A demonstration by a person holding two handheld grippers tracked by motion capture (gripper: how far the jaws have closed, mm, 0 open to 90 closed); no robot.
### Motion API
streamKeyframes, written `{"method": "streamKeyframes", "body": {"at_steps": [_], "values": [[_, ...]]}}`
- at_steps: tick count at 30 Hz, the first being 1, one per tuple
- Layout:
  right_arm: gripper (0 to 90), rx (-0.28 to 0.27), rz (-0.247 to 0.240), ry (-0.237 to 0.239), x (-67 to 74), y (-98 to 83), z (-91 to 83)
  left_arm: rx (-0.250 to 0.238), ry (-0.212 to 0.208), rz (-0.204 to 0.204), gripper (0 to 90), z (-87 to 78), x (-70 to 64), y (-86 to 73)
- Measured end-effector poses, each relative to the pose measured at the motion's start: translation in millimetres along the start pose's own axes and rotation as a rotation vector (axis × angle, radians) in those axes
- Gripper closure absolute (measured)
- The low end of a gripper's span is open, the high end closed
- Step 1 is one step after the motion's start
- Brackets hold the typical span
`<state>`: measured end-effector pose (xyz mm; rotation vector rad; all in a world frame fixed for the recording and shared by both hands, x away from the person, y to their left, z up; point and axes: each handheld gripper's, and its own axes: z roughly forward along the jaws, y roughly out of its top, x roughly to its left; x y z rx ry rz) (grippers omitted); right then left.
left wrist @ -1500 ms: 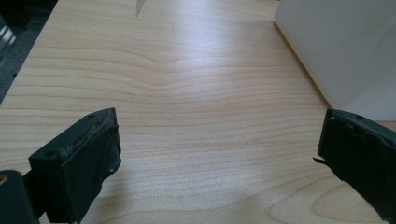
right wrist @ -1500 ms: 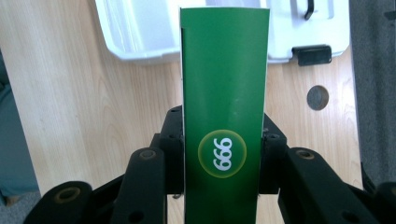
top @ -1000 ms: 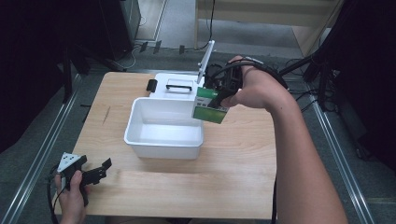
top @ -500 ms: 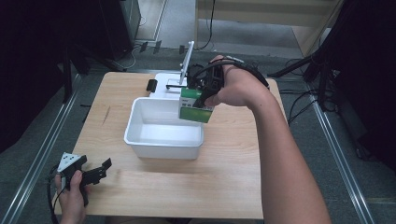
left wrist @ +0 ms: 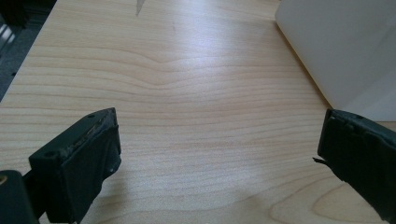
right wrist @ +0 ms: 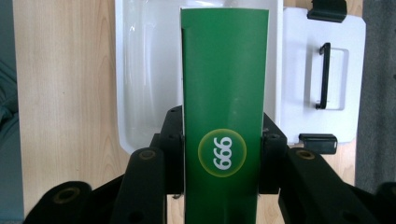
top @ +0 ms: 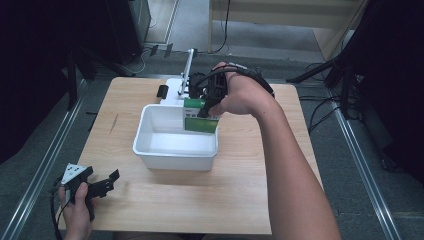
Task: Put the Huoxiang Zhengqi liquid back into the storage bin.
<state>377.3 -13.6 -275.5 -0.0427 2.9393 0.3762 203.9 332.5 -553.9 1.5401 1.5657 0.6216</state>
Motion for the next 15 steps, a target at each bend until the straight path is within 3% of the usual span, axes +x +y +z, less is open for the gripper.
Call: {"method": "streamKeyframes", "body": {"at_steps": [3,13,15], "values": [[64.3,-0.003,-0.019,0.008,-1.6,1.6,6.5,0.0,0.0,0.0,0.3,0.0,0.1,0.0],[64.2,0.025,0.007,0.035,-0.3,2.5,31.5,0.001,-0.002,-0.001,0.3,-0.2,0.5,0.0],[64.2,0.027,-0.012,0.035,0.2,3.2,37.9,0.002,-0.002,-0.002,0.3,-0.2,0.5,0.0]]}}
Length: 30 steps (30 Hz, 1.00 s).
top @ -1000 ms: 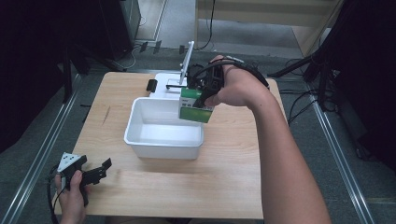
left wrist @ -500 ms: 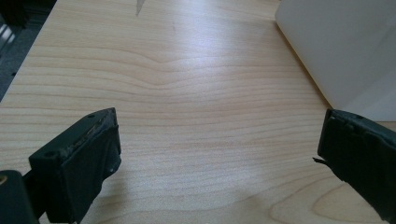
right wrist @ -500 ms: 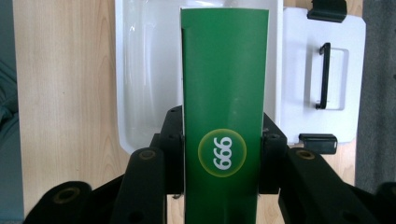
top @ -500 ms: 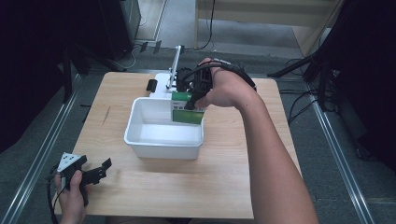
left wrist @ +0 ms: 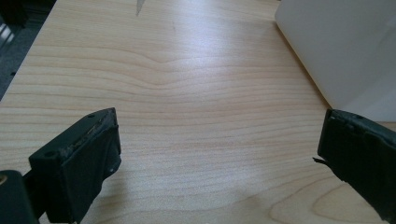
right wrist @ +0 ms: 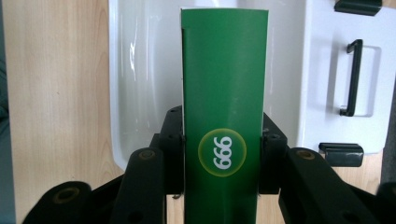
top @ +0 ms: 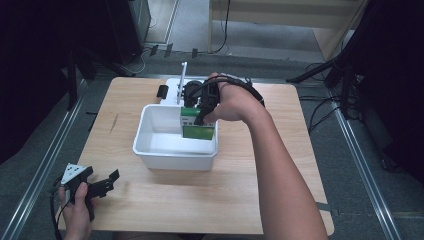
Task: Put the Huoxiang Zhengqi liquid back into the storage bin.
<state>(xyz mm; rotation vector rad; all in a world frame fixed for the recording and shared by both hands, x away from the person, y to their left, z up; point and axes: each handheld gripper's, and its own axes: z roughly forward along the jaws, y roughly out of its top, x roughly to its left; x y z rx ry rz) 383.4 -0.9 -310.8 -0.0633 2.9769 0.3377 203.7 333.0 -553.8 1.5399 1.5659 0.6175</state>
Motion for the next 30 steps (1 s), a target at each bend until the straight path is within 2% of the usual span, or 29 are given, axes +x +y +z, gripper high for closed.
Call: {"method": "streamKeyframes", "body": {"at_steps": [2,12,14,30], "values": [[64.2,0.009,-0.013,0.0,0.1,1.4,5.9,0.0,0.0,0.0,0.3,0.0,-0.1,0.0],[64.2,0.038,-0.009,0.006,0.0,1.3,26.8,-0.001,0.0,-0.001,0.3,-0.7,0.3,-0.1],[64.2,0.047,0.007,0.003,0.1,-0.6,28.7,-0.001,-0.001,-0.003,0.3,-0.7,0.4,-0.1],[63.9,0.074,-0.027,0.01,0.3,-3.9,56.7,-0.001,-0.001,-0.002,0.3,-0.7,0.3,-0.1]]}}
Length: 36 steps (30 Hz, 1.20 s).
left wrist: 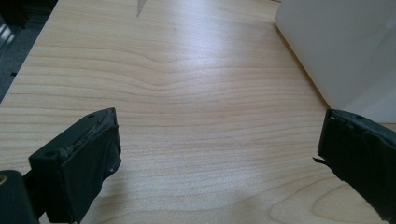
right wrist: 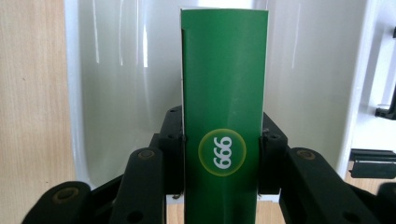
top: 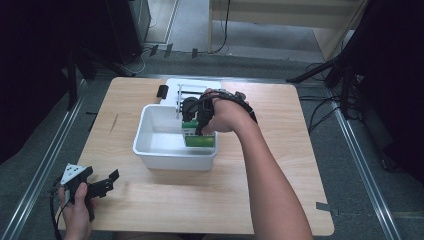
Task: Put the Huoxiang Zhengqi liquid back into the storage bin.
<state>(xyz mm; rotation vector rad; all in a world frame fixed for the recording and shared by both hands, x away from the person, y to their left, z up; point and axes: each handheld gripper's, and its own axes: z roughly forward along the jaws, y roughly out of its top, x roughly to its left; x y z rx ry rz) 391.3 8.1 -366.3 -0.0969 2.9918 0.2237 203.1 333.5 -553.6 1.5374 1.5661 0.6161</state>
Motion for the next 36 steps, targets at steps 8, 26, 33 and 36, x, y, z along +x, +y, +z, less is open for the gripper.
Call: {"method": "streamKeyframes", "body": {"at_steps": [8,26,33,36], "values": [[63.4,0.021,-0.016,0.01,1.9,-0.2,15.4,-0.003,0.001,0.0,0.3,0.1,0.0,0.0],[58.1,-0.014,0.017,0.018,2.4,-1.1,27.1,-0.003,0.001,0.0,0.3,0.3,0.0,0.0],[48.7,-0.068,0.052,-0.001,1.4,-2.2,18.2,-0.002,0.0,-0.001,0.3,0.3,0.0,0.1],[43.2,-0.101,0.083,-0.002,0.5,-4.1,11.9,0.0,0.001,0.004,0.3,0.3,-0.1,0.1]]}}
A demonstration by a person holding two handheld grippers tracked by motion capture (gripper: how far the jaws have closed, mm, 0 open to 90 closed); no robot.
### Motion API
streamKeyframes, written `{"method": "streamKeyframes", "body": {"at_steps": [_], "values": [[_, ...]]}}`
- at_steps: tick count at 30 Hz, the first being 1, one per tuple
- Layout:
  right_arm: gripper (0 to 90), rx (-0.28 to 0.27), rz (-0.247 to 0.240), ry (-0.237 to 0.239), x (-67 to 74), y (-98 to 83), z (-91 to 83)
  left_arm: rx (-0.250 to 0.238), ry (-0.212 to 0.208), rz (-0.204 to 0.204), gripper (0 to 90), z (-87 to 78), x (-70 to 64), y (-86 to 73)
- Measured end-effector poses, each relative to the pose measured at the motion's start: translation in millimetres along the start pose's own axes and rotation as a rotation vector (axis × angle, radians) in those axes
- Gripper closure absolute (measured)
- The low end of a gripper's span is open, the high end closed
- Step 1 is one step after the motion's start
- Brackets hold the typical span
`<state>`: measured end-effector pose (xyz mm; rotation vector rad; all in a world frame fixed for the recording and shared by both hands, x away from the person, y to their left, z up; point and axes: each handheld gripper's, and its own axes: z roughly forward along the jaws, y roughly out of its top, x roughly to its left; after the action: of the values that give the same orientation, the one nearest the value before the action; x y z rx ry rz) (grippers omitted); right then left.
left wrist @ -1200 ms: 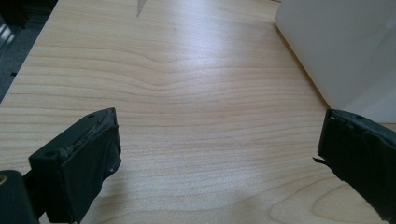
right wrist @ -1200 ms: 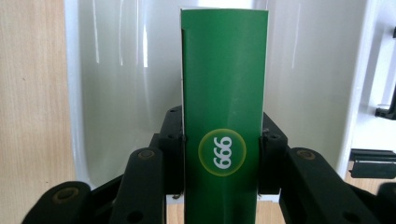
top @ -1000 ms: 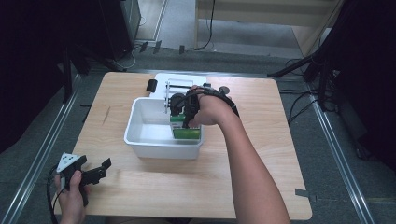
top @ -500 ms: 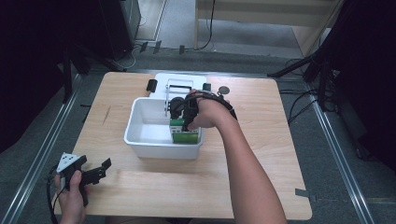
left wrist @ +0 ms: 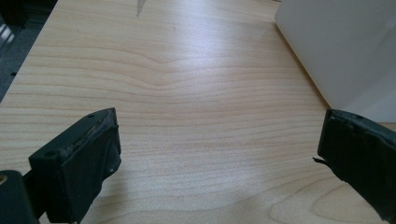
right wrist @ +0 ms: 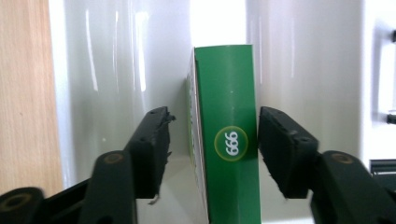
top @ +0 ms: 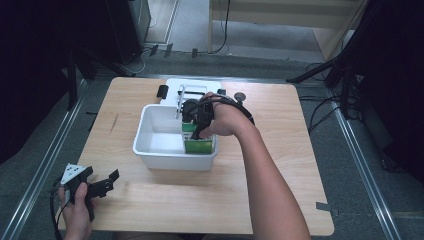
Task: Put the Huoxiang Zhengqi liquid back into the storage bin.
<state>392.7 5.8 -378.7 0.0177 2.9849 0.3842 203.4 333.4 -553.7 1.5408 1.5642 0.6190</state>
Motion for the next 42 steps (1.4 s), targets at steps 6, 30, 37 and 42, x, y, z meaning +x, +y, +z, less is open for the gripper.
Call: {"method": "streamKeyframes", "body": {"at_steps": [6,30,37,42], "values": [[38.6,-0.051,0.041,-0.019,-1.4,-6.1,-16.5,-0.001,0.001,0.002,0.3,0.0,-0.2,0.0],[28.0,-0.234,0.228,-0.126,10.1,-65.8,-83.1,-0.003,0.005,0.005,0.3,0.4,-1.3,-0.1],[27.2,-0.31,0.324,-0.156,12.8,-97.5,-85.4,-0.002,0.006,0.01,0.3,0.3,-1.2,0.0],[27.1,-0.365,0.383,-0.166,16.2,-120.9,-83.7,-0.003,0.006,0.01,0.3,0.3,-1.2,0.0]]}}
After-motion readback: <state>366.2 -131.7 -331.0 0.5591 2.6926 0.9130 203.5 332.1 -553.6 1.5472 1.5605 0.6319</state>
